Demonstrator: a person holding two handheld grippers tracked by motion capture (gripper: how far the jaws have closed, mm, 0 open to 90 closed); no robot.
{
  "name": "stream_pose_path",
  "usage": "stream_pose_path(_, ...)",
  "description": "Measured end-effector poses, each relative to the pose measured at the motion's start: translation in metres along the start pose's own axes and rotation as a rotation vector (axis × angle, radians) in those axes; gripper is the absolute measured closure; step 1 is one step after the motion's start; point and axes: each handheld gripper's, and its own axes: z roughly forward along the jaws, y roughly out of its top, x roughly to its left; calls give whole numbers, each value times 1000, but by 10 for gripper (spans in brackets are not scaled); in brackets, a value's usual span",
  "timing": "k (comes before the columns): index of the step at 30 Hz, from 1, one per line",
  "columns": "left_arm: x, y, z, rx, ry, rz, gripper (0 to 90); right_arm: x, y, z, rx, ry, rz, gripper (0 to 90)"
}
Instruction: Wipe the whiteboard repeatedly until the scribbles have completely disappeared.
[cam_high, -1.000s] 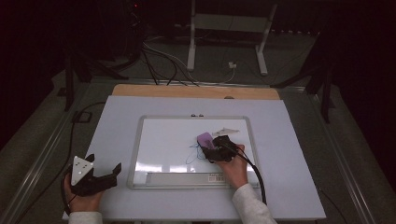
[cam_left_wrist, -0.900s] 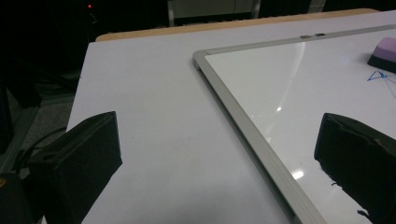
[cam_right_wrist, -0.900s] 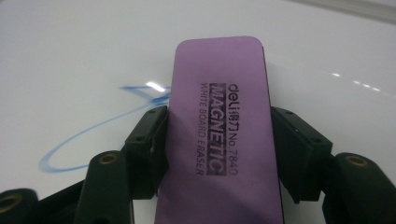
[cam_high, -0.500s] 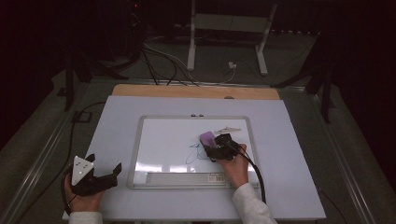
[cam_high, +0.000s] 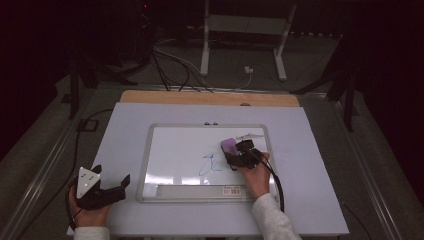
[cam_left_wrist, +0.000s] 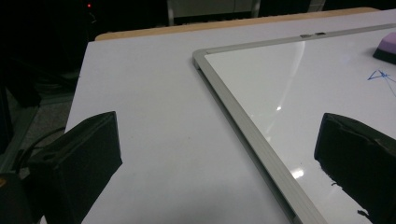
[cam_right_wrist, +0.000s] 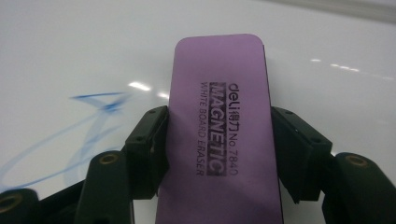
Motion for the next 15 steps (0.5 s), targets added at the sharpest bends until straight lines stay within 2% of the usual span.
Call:
stream_pose_path(3,0,0,0,-1,1,-2,15,19,-2,2,-2,62,-55,408)
stream_pose_path(4,0,0,0,-1,2,-2,15,25,-3,2,-3,70,-74,407)
stream_pose_path(5,0,0,-1,-3,2,-4,15,28,-3,2,-5,58,-93,407)
stream_pose_path(6,1,0,-1,-6,2,-7,15,27,-2,2,-3,57,-93,407)
stream_pose_path(8,1,0,-2,-5,3,-8,15,19,-1,2,-2,34,-57,408)
stream_pose_path(9,2,0,-2,-6,3,-8,15,5,1,1,-1,-1,-14,408)
stream_pose_path(10,2,0,-2,-6,4,-9,15,5,1,1,-1,-1,-14,408)
stream_pose_path(11,2,-1,-1,-6,4,-11,15,-9,1,-1,0,-44,25,408)
stream_pose_path(12,2,-1,-1,-6,3,-11,15,-9,1,-1,0,-44,25,408)
stream_pose_path(13,2,-1,-1,-6,1,-10,15,-14,1,-2,1,-66,39,408)
stream_pose_path(15,1,0,0,-3,1,-6,15,-20,1,-4,3,-80,57,408)
